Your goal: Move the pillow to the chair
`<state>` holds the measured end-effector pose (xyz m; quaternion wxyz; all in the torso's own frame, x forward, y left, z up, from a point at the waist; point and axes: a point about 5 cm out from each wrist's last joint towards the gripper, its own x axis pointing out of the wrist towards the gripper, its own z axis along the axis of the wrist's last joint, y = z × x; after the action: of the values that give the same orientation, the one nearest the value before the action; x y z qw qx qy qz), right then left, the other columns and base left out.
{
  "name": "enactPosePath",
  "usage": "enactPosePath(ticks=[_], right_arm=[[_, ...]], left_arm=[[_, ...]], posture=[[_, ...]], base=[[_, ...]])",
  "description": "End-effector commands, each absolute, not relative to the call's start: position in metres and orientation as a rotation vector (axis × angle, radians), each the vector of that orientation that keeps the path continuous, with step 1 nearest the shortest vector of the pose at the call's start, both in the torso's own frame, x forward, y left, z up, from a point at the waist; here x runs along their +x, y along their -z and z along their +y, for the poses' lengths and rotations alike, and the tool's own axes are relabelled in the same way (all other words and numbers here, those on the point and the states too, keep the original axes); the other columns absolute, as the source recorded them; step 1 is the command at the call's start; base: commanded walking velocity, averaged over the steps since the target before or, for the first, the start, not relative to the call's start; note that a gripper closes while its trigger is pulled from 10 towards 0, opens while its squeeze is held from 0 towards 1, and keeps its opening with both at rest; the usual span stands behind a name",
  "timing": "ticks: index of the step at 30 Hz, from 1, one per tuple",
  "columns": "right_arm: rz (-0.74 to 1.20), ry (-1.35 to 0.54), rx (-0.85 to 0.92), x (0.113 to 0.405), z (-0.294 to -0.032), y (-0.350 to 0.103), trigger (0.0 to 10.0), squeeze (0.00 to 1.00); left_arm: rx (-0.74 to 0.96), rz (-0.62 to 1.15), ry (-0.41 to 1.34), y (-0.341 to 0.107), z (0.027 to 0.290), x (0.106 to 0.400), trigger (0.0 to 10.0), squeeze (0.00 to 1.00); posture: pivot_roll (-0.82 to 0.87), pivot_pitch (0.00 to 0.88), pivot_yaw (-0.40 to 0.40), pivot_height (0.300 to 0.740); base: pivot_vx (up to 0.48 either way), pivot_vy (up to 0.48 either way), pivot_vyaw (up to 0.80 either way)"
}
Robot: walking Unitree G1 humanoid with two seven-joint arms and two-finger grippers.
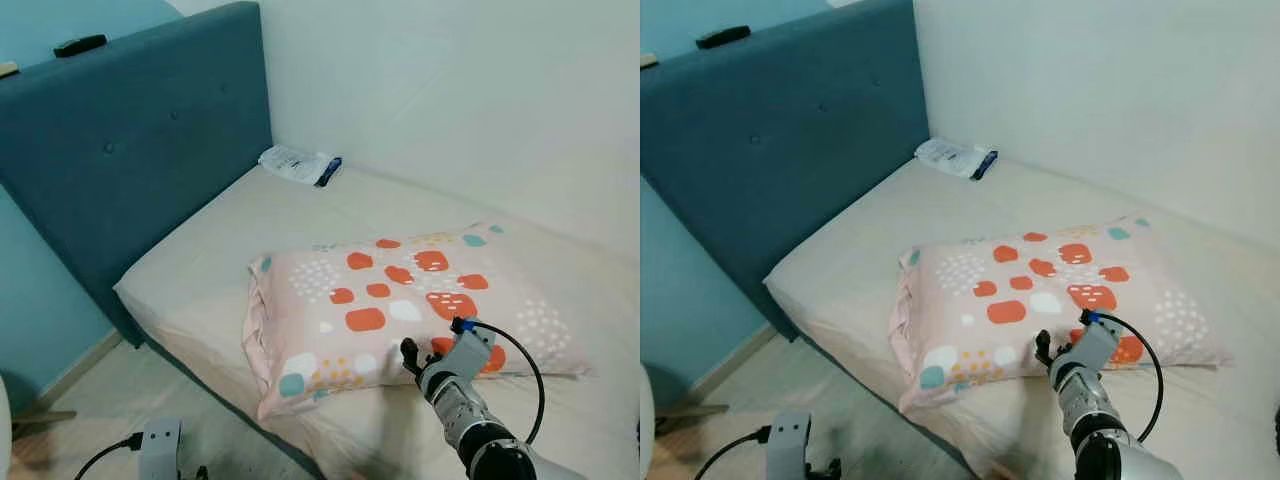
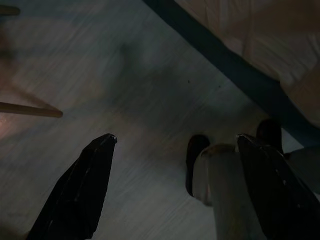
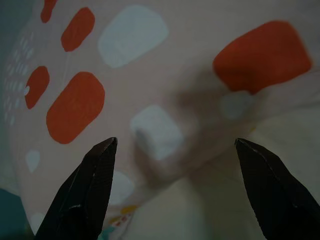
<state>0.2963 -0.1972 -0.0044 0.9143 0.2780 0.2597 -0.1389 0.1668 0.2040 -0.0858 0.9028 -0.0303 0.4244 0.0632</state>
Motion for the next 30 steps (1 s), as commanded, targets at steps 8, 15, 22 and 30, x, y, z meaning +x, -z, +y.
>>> enactPosePath(ticks=[8,15,22,30], right_arm=[[0.473,0.267,0.617,0.307,-0.193,-0.006,10.0,0.0],[0.508,0.285,0.577,0.306,-0.196,-0.005,10.0,0.0],[0.412,0.281,0.648,0.315,-0.199,-0.017,10.0,0.0],[0.371,0.305,0.653,0.323,-0.203,-0.026,10.0,0.0]], left_arm=[[-0.03,0.899,-0.121,0.089,0.21,0.155,10.0,0.0],[-0.031,0.907,-0.117,0.091,0.206,0.151,10.0,0.0],[-0.025,0.918,-0.106,0.093,0.205,0.147,10.0,0.0],[-0.013,0.92,-0.1,0.093,0.208,0.144,10.0,0.0]], posture=[[-0.02,0.132,0.014,0.626],[-0.02,0.125,0.001,0.606],[-0.02,0.126,0.004,0.591],[-0.01,0.139,0.013,0.591]], base=[[0.0,0.0,0.0],[0.0,0.0,0.0],[0.0,0.0,0.0],[0.0,0.0,0.0]])
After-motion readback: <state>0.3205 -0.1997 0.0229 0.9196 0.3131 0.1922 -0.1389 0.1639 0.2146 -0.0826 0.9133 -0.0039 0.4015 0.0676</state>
